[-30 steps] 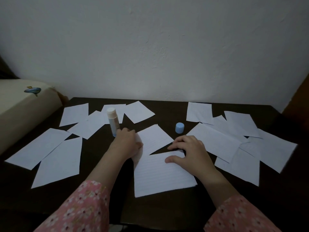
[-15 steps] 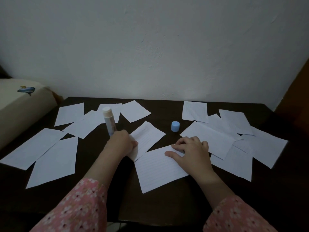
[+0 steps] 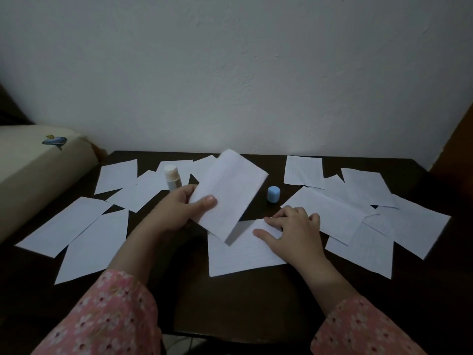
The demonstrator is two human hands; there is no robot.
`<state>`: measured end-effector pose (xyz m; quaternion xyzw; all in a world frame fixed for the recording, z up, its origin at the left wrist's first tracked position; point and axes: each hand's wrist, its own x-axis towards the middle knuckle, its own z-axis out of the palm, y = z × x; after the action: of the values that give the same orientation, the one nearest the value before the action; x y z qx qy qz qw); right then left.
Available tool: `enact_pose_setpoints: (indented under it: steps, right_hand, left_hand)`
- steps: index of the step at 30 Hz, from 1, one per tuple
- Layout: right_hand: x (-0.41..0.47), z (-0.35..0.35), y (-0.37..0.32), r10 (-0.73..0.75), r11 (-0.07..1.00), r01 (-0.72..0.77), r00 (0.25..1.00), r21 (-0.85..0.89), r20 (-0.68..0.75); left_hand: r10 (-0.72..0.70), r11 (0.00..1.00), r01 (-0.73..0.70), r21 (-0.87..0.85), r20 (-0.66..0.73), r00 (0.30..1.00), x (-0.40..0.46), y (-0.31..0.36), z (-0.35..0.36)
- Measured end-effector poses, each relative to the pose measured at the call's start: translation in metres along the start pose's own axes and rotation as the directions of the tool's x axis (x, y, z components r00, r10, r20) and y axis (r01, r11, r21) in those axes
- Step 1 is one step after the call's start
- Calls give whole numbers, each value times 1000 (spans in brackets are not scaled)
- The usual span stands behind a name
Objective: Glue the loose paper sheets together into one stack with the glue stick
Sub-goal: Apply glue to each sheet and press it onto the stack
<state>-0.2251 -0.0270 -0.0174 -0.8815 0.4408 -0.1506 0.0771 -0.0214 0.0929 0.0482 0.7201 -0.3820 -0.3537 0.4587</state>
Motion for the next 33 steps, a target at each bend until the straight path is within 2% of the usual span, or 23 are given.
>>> enact_pose_setpoints:
  steps: [3, 5, 8, 13, 18, 22, 25, 28, 33]
  right_hand:
    - [4, 0, 2, -2, 999, 3, 1000, 41, -31]
    - [7, -1, 5, 28, 997, -24, 998, 67, -54]
    - [8, 0, 5, 50, 995, -43, 995, 95, -81]
    - [7, -3, 5, 72, 980, -55, 994, 193, -87]
    - [7, -1, 2, 52, 995, -52, 999, 87, -2]
    - [6, -3, 1, 37, 999, -38, 999, 17, 36]
    - [5, -4, -3, 41, 999, -40, 998, -6, 50]
    - [6, -4, -5, 56, 998, -55, 996, -27, 63]
    - [7, -8, -10, 71, 995, -68, 997, -69, 43]
  left_hand:
    - [-90, 979, 59, 194, 153, 984, -1, -7, -6]
    - [-145, 945, 96, 313, 136, 980, 1, -14, -6]
    - [-161, 928, 129, 350, 63, 985, 4, -20, -5]
    - [-95, 906, 133, 402, -114, 989, 7, -19, 0]
    - [-23, 929, 61, 364, -107, 994, 11, -21, 12]
    - [49, 891, 7, 454, -111, 993, 15, -26, 26]
    - [112, 819, -14, 574, -136, 984, 19, -31, 33]
    - [133, 819, 29, 573, -239, 962, 19, -37, 25]
    - [-51, 860, 317, 401, -550, 834, 24, -46, -12]
